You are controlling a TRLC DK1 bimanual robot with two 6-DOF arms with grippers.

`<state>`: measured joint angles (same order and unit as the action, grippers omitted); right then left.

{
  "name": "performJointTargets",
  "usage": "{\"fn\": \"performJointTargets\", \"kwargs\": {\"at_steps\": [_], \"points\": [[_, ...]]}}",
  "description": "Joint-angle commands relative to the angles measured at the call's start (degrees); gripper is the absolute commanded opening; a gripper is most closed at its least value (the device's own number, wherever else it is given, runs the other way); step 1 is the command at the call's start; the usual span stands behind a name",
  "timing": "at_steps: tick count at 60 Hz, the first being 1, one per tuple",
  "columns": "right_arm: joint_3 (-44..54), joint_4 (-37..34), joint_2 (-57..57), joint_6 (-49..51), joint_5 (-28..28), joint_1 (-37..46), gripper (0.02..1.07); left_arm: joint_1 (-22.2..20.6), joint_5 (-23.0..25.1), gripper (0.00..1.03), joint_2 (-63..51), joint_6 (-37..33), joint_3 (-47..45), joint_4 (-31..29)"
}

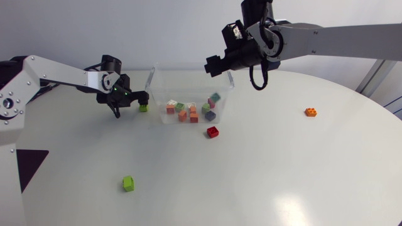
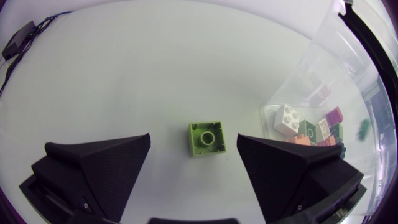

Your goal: Place the duplo bricks in the container

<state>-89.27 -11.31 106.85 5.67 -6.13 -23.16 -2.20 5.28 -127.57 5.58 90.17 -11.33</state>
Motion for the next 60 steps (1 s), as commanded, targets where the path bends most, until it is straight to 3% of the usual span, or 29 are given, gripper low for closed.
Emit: {"fn": "performJointTargets", "kwargs": {"at_steps": [1,18,24,29,33,34,35,36,42,60], "points": [[1.82,0.41,-3.4,-1.19,0.42,-0.31,1.03,-0.62,-0.53,0.96,-2.16,0.39,1.85,0.79],[10.79,0.85,-11.84,-0.93,0.42,4.96,1.03,-3.08,-4.66,0.91,-5.15,0.48,3.87,0.87],[13.6,1.03,-14.3,-0.22,-0.72,8.39,1.03,-3.34,-4.84,0.84,-6.03,0.48,4.49,0.87],[15.89,1.03,-16.76,0.83,-2.04,12.35,1.03,-3.25,-5.01,0.71,-6.55,0.39,4.75,1.14],[17.56,1.03,-18.08,1.62,-3.54,15.69,1.03,-3.25,-5.45,0.54,-6.55,0.39,4.31,2.46],[17.82,1.03,-18.25,1.89,-3.8,16.48,1.03,-3.25,-5.81,0.45,-6.55,0.39,4.05,2.98],[18.17,1.12,-18.34,2.15,-4.24,17.44,1.03,-3.25,-5.81,0.45,-6.55,0.39,4.05,2.98],[18.52,1.29,-18.34,2.41,-4.59,18.41,1.03,-3.25,-6.07,0.34,-6.55,0.13,4.05,3.42],[19.93,2.26,-17.55,3.56,-5.82,24.04,1.03,-3.25,-6.07,0.26,-6.73,-0.75,3.78,3.42],[18.96,3.4,-7.88,4.35,-7.4,36.34,1.03,-4.04,-8.53,0.22,0.13,-2.77,-1.93,1.31]]}}
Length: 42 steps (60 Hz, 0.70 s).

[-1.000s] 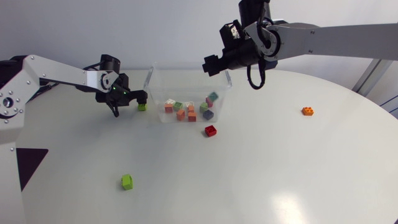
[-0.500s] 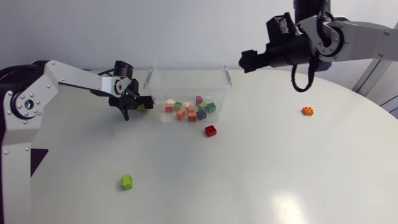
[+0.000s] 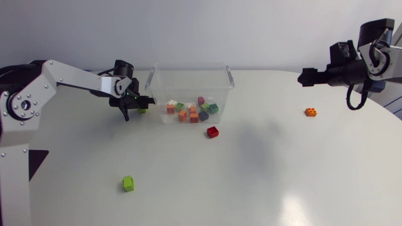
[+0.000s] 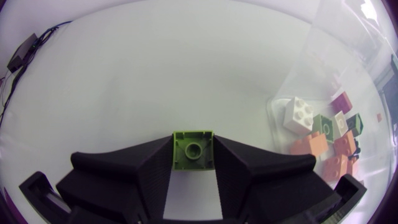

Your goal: Place the duplo bricks in the container

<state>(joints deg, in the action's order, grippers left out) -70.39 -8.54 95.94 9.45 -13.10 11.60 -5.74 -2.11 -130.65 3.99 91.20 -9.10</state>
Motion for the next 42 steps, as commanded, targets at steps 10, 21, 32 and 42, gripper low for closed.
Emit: {"fn": "performJointTargets", "kwargs": {"at_steps": [10,21,32,42], "points": [[-0.54,0.89,7.33,0.04,0.97,3.43,1.03,0.29,-2.37,0.22,11.03,-1.26,-6.56,-1.53],[-1.94,1.06,12.25,1.53,1.24,6.42,1.03,1.26,-2.37,0.22,20.79,-1.26,-12.1,-0.56],[-3.26,1.68,16.38,2.94,1.33,9.85,1.03,0.82,-2.37,0.22,29.58,-1.35,-16.05,2.78],[-5.55,2.47,20.95,5.22,0.89,12.05,1.03,-0.41,-2.81,0.22,33.35,-1.35,-17.02,3.65]]}}
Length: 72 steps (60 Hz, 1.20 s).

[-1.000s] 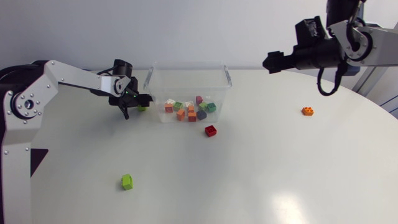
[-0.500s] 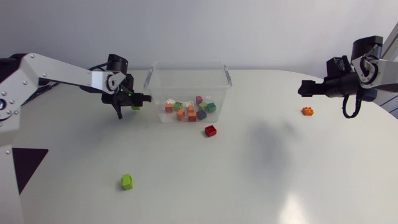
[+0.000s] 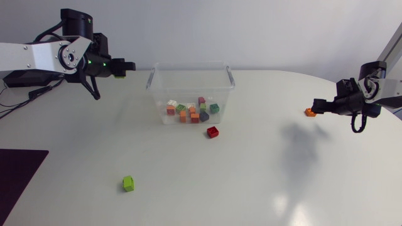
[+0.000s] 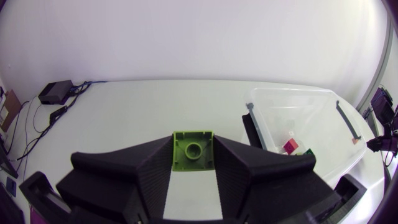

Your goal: Place the duplo bricks in the container

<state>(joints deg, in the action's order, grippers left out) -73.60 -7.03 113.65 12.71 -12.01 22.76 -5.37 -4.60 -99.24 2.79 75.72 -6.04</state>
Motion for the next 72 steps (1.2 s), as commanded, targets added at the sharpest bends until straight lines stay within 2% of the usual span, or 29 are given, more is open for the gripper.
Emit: {"fn": "performJointTargets", "kwargs": {"at_steps": [1,12,23,28,34,41,54,59,61,72], "points": [[-2.77,0.96,3.86,2.14,-0.29,1.05,1.03,-0.87,-0.41,0.22,2.12,-0.15,-1.54,0.59],[-5.15,1.05,8.26,4.08,-1.0,0.79,1.03,-2.98,-0.58,0.22,5.64,-0.15,-1.54,1.74],[-9.01,1.58,13.09,4.87,-0.91,0.18,1.02,-6.85,-0.58,0.22,6.87,-0.06,-1.81,4.29],[-11.21,1.84,14.85,5.13,-0.56,-0.09,0.96,-8.61,-0.5,0.22,6.87,-0.06,-1.9,5.34],[-13.85,1.75,16.87,5.22,-0.38,-0.35,0.95,-10.01,-0.5,0.22,6.43,-0.06,-1.72,6.57],[-16.57,1.67,18.98,5.22,-0.38,-0.44,0.82,-11.25,-0.5,0.22,4.5,-0.06,0.04,6.39],[-18.15,1.67,21.09,5.92,0.06,-1.14,0.53,-12.74,-0.06,0.22,0.98,-0.06,2.41,6.39],[-18.24,1.58,21.62,6.27,0.15,-1.41,0.38,-13.35,-0.06,0.22,-0.34,0.11,3.2,6.31],[-18.24,1.58,21.71,6.36,0.15,-1.41,0.28,-13.62,-0.06,0.22,-1.04,0.29,3.47,6.31],[-13.67,1.75,17.4,6.8,-0.21,-1.58,0.26,-14.5,-0.06,0.22,-3.24,0.55,4.34,6.39]]}}
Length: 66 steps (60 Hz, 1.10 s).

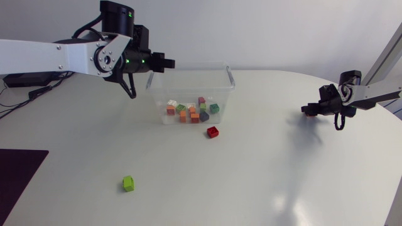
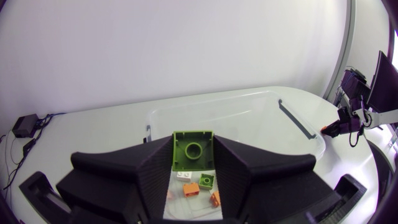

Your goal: Place the duplo bricks in the container

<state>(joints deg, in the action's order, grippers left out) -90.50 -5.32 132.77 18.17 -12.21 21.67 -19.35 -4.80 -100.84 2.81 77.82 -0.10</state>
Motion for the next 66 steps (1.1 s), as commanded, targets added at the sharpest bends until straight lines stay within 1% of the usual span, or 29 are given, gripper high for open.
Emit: {"fn": "performJointTargets", "kwargs": {"at_steps": [1,10,16,17,18,19,20,21,22,23,24,25,28,37,38,44,49,52,55,59,60,66], "points": [[4.01,0.14,-2.6,1.34,-0.01,-0.58,0.26,-0.6,0.23,0.22,-1.73,0.62,2.33,0.45],[11.48,-0.13,-12.54,1.43,-1.33,-1.81,0.25,-0.68,0.32,0.23,-2.35,1.23,3.39,0.45],[16.76,-0.57,-20.53,1.34,-1.86,-3.74,0.25,-0.6,0.32,0.31,-4.19,2.29,4.97,0.19],[17.29,-0.74,-21.59,1.34,-1.86,-4.18,0.25,-0.51,0.32,0.43,-4.98,2.73,5.85,-0.52],[18.43,-1.45,-23.7,1.25,-2.03,-4.97,0.25,-0.51,0.32,0.49,-5.33,2.9,6.2,-0.87],[19.04,-1.62,-25.02,1.16,-2.21,-5.5,0.25,-0.51,0.32,0.65,-5.77,3.17,6.73,-1.48],[20.01,-1.97,-26.95,0.99,-2.38,-6.11,0.25,-0.51,0.32,0.69,-5.86,3.17,6.73,-1.57],[20.54,-2.24,-28.27,0.9,-2.38,-6.73,0.25,-0.42,0.32,0.83,-5.95,3.34,6.82,-1.75],[20.54,-2.24,-28.27,0.9,-2.38,-6.73,0.25,-0.42,0.32,0.83,-5.95,3.34,6.82,-1.75],[21.77,-3.2,-31.34,0.63,-2.38,-8.14,0.25,-0.42,0.32,0.91,-5.86,3.43,6.73,-1.92],[22.3,-3.82,-33.01,0.46,-2.38,-8.84,0.25,-0.42,0.32,0.92,-5.86,3.43,6.64,-1.92],[22.65,-4.26,-33.98,0.28,-2.38,-9.37,0.25,-0.33,0.32,0.96,-5.33,3.43,6.29,-2.1],[23.35,-6.02,-38.29,-0.6,-2.38,-11.65,0.25,-0.25,0.32,0.98,-4.02,3.43,5.5,-2.45],[23.44,-10.59,-47.52,-3.06,-2.29,-17.45,0.25,0.46,0.67,0.98,1.08,2.46,3.04,-4.47],[23.26,-10.94,-48.31,-3.41,-2.21,-18.07,0.25,0.9,0.84,0.98,2.66,2.2,2.69,-6.23],[21.68,-13.05,-51.21,-5.34,-1.33,-22.2,0.25,1.69,2.34,0.98,6.71,0.18,1.02,-11.68],[20.27,-13.84,-51.91,-6.75,-0.01,-25.98,0.25,2.92,3.48,0.98,10.66,-2.9,-2.5,-14.4],[19.22,-13.93,-51.82,-7.54,1.22,-28.7,0.25,3.71,4.18,0.98,12.86,-4.21,-4.87,-14.76],[18.08,-13.84,-51.3,-8.33,2.36,-31.16,0.25,4.5,4.89,0.98,15.58,-7.03,-7.68,-16.95],[16.32,-13.75,-50.06,-9.12,3.59,-34.15,0.25,5.47,6.03,0.98,17.87,-8.35,-10.23,-17.3],[15.97,-13.66,-49.8,-9.21,3.86,-34.59,0.25,5.82,6.91,0.98,19.1,-9.75,-11.73,-18.1],[13.15,-13.31,-47.6,-10.26,5.44,-38.02,0.25,6.79,7.96,0.98,21.74,-12.92,-15.42,-19.68]]}}
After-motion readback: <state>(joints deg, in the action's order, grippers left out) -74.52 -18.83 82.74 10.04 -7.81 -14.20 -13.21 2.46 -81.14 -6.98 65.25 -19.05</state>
